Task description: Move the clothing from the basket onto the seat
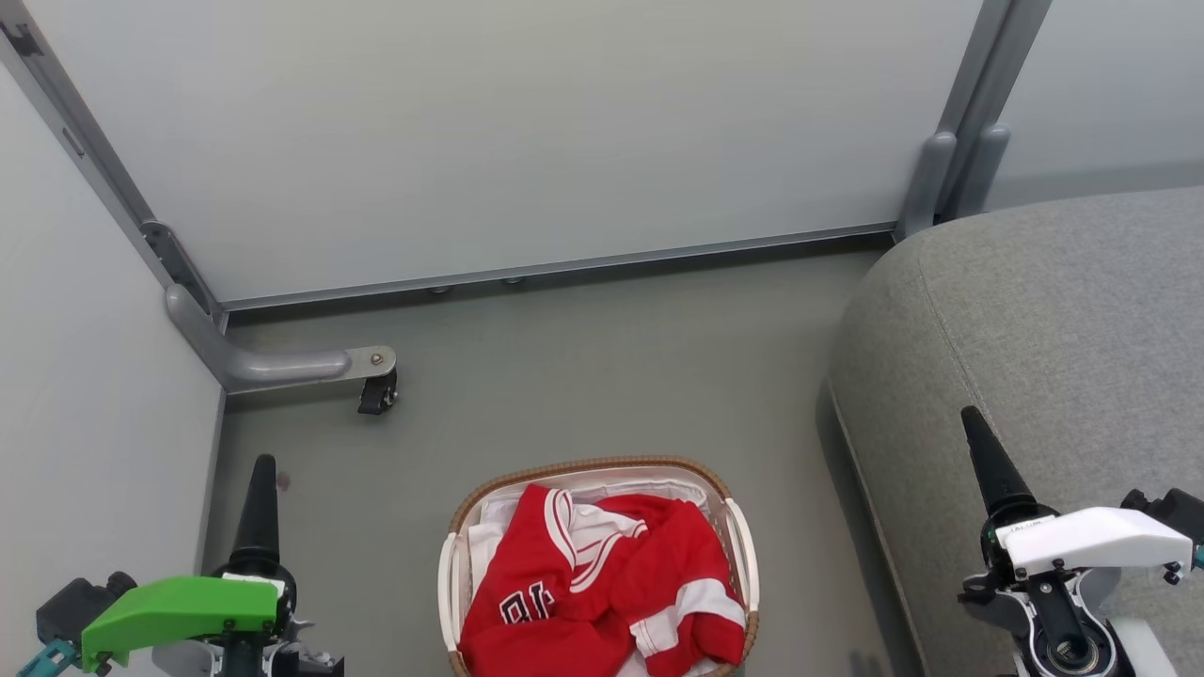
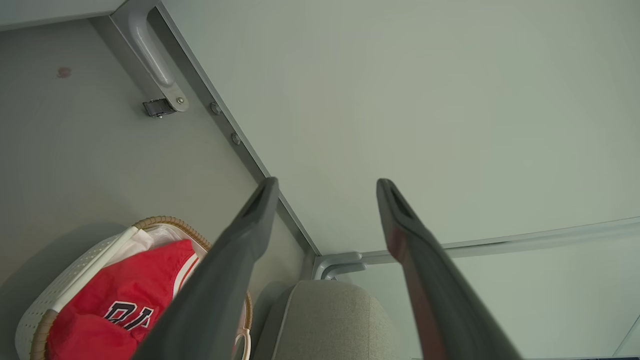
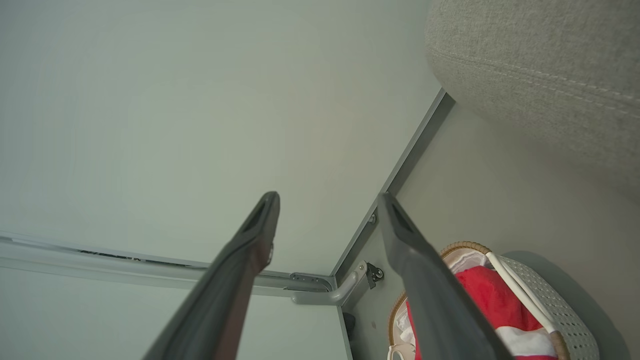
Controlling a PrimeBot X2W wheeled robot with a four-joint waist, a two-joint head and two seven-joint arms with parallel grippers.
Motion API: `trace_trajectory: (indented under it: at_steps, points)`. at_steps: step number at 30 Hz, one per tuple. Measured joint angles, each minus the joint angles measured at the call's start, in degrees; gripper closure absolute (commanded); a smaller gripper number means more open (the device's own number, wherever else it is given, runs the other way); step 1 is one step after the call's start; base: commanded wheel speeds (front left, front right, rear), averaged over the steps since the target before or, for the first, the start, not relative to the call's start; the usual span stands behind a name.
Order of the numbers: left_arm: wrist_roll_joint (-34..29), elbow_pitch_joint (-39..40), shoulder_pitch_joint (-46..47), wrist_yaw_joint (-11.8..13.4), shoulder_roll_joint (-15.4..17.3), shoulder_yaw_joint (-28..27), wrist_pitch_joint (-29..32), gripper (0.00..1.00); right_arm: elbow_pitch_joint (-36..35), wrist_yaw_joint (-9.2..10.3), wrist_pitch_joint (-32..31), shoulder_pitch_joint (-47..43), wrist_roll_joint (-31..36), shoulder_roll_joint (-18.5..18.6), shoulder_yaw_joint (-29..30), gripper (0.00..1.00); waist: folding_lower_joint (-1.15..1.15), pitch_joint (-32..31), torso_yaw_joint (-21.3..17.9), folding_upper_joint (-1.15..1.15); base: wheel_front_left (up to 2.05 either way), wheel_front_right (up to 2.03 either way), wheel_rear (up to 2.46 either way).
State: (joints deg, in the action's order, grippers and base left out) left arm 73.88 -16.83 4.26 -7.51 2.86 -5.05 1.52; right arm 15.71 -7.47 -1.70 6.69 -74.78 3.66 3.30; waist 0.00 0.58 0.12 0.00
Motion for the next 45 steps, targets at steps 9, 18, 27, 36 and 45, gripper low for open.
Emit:
trace_trajectory:
  at_steps: [9, 18, 27, 36, 45]
  points:
    - [-12.0, -0.7, 0.5, 0.1, 0.9, 2.2, -2.2, 0.00, -0.3, 0.00, 2.2, 0.7, 10.5, 0.1, -1.4, 0.00, 0.00, 0.0, 0.2, 0.00, 0.00, 0.00, 0.00]
    - [-21.8, -2.2, 1.1, 1.8, 2.5, 5.3, -4.0, 0.00, -0.2, -0.01, 4.0, 1.0, 18.9, 0.5, -3.0, 0.00, 0.00, 0.1, 0.3, 0.00, 0.00, 0.00, 0.00]
    - [-29.3, -2.2, 1.4, 3.8, 4.2, 8.7, -5.7, 0.00, 0.0, -0.01, 5.8, 1.6, 26.1, 0.9, -4.6, 0.00, 0.00, 0.1, 0.4, 0.00, 0.00, 0.00, 0.00]
    - [-35.6, -2.9, 1.8, 5.8, 5.6, 11.3, -7.4, 0.00, 0.8, -0.01, 7.4, 2.1, 32.8, 1.3, -6.1, 0.00, 0.00, 0.2, 0.3, 0.00, 0.00, 0.00, 0.00]
    - [-41.1, -2.1, 1.8, 7.0, 6.6, 13.4, -8.8, 0.00, 2.1, 0.00, 8.9, 2.4, 38.9, 1.4, -6.8, 0.00, 0.00, 0.2, 0.5, 0.00, 0.00, 0.00, 0.00]
